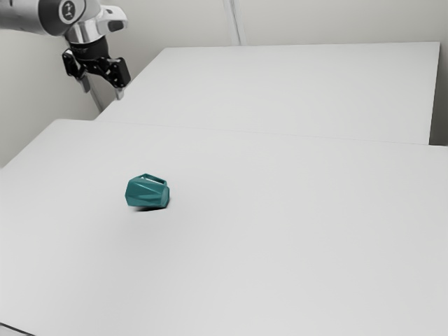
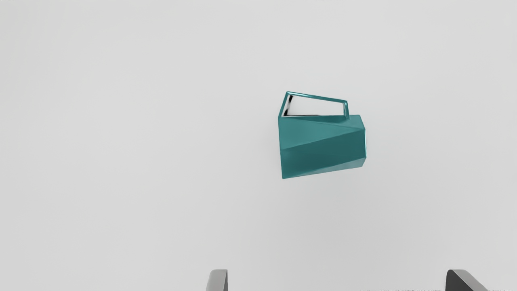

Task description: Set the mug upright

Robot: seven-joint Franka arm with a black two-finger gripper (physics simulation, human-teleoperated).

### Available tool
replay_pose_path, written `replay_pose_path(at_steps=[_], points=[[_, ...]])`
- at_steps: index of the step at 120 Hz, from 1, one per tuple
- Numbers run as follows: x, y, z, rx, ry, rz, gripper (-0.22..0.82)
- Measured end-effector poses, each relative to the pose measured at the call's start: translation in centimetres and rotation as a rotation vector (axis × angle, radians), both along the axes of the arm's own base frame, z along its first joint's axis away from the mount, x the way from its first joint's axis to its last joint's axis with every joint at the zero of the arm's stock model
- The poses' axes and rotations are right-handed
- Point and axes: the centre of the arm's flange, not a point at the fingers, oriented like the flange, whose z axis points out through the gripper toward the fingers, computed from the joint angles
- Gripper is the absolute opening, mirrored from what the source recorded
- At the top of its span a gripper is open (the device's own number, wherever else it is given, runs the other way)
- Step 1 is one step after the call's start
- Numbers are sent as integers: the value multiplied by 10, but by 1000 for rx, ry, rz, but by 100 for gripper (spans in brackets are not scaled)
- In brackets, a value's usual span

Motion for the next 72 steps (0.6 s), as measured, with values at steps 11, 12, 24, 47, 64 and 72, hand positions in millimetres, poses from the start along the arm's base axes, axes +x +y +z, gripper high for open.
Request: replay_pose_path(at_steps=[11, 12, 24, 47, 64, 72], points=[[0, 2, -2, -17, 1, 4, 59], [-1, 2, -1, -19, 1, 5, 59], [-3, 5, -6, -70, 2, 18, 59], [-10, 55, -69, -265, 19, 143, 58], [-20, 100, -120, -415, -21, 257, 58], [-28, 116, -146, -488, -31, 308, 58]])
